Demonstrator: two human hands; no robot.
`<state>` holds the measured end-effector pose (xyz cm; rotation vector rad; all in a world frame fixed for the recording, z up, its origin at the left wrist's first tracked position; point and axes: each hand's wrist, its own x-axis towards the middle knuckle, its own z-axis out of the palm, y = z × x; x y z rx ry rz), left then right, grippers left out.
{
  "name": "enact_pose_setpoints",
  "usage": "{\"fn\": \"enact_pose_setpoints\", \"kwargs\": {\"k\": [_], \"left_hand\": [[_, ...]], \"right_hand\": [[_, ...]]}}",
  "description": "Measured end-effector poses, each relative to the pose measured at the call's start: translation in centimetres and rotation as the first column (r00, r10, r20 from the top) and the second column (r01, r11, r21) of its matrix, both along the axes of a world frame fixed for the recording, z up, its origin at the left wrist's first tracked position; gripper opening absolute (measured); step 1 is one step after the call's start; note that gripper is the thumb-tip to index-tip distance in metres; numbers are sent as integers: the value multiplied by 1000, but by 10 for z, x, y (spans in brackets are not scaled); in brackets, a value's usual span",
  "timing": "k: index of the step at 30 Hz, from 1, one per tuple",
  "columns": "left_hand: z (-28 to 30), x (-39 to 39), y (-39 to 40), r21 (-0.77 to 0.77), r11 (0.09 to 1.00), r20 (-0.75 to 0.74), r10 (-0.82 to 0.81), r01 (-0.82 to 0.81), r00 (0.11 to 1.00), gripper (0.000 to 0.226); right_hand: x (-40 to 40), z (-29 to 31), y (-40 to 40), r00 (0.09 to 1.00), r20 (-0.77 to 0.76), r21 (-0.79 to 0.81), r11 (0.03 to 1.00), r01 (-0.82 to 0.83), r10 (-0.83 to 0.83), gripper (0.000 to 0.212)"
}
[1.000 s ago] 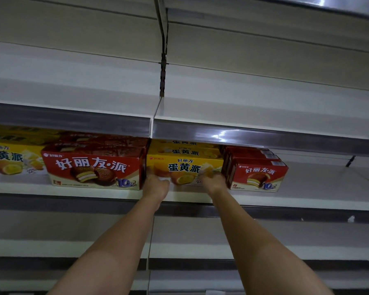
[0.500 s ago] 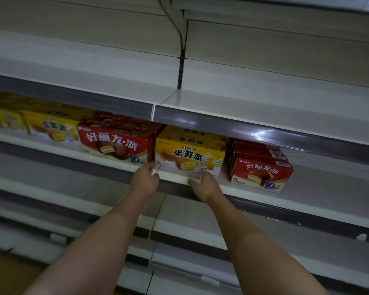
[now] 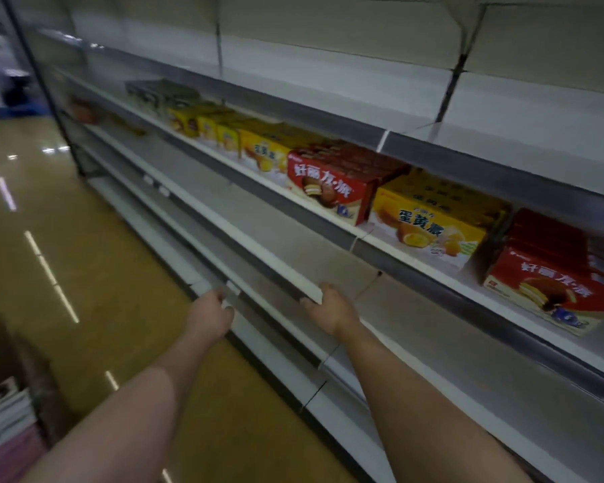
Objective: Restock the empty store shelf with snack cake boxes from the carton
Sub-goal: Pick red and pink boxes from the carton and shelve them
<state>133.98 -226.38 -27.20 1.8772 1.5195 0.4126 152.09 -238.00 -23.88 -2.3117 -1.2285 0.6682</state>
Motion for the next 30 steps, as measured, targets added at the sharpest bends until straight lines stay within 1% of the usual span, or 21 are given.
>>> {"fn": "enact_pose_setpoints", "kwargs": {"k": [3, 6, 9, 11, 13, 15, 19, 21, 25, 27, 30], "left_hand": [[-18, -58, -3, -51, 988, -20, 147, -148, 989, 37], [-29, -115, -10, -93, 963, -29, 253, -255, 967, 40], [-35, -167, -16, -137, 930, -24, 340, -340, 940, 38], [-41, -205, -20, -142, 901, -39, 408, -410, 912, 33], [-49, -241, -23, -135, 883, -47, 447, -450, 893, 27], [-53, -276, -29, -134, 864, -68, 480, -484, 875, 25], [-68, -348, -32, -170, 831, -89, 522, -529, 849, 32], [-77, -387, -32, -218, 797, -91, 558, -564, 824, 33], [-97, -451, -28, -261, 767, -105, 581, -586, 807, 28], [-111, -474, -26, -275, 765, -117, 575, -583, 810, 25], [-135, -495, -24, -311, 779, -159, 522, -544, 838, 28]], "right_hand": [[-43, -15, 6, 992, -54, -62, 992, -114, 111, 66], [-90, -25, 18, 972, -102, -110, 969, -222, 211, 66], [-135, -28, 36, 942, -82, -141, 932, -334, 325, 65], [-170, -31, 49, 919, -80, -157, 906, -393, 385, 63], [-205, -36, 62, 895, -83, -174, 878, -446, 438, 65], [-242, -41, 73, 871, -92, -206, 846, -492, 483, 69], [-314, -52, 87, 834, -140, -229, 802, -551, 533, 68], [-351, -58, 95, 822, -143, -252, 783, -569, 552, 66], [-414, -72, 110, 797, -183, -262, 753, -604, 576, 60], [-435, -80, 114, 787, -169, -287, 734, -615, 593, 58], [-461, -103, 127, 762, -137, -362, 684, -633, 633, 55]]}}
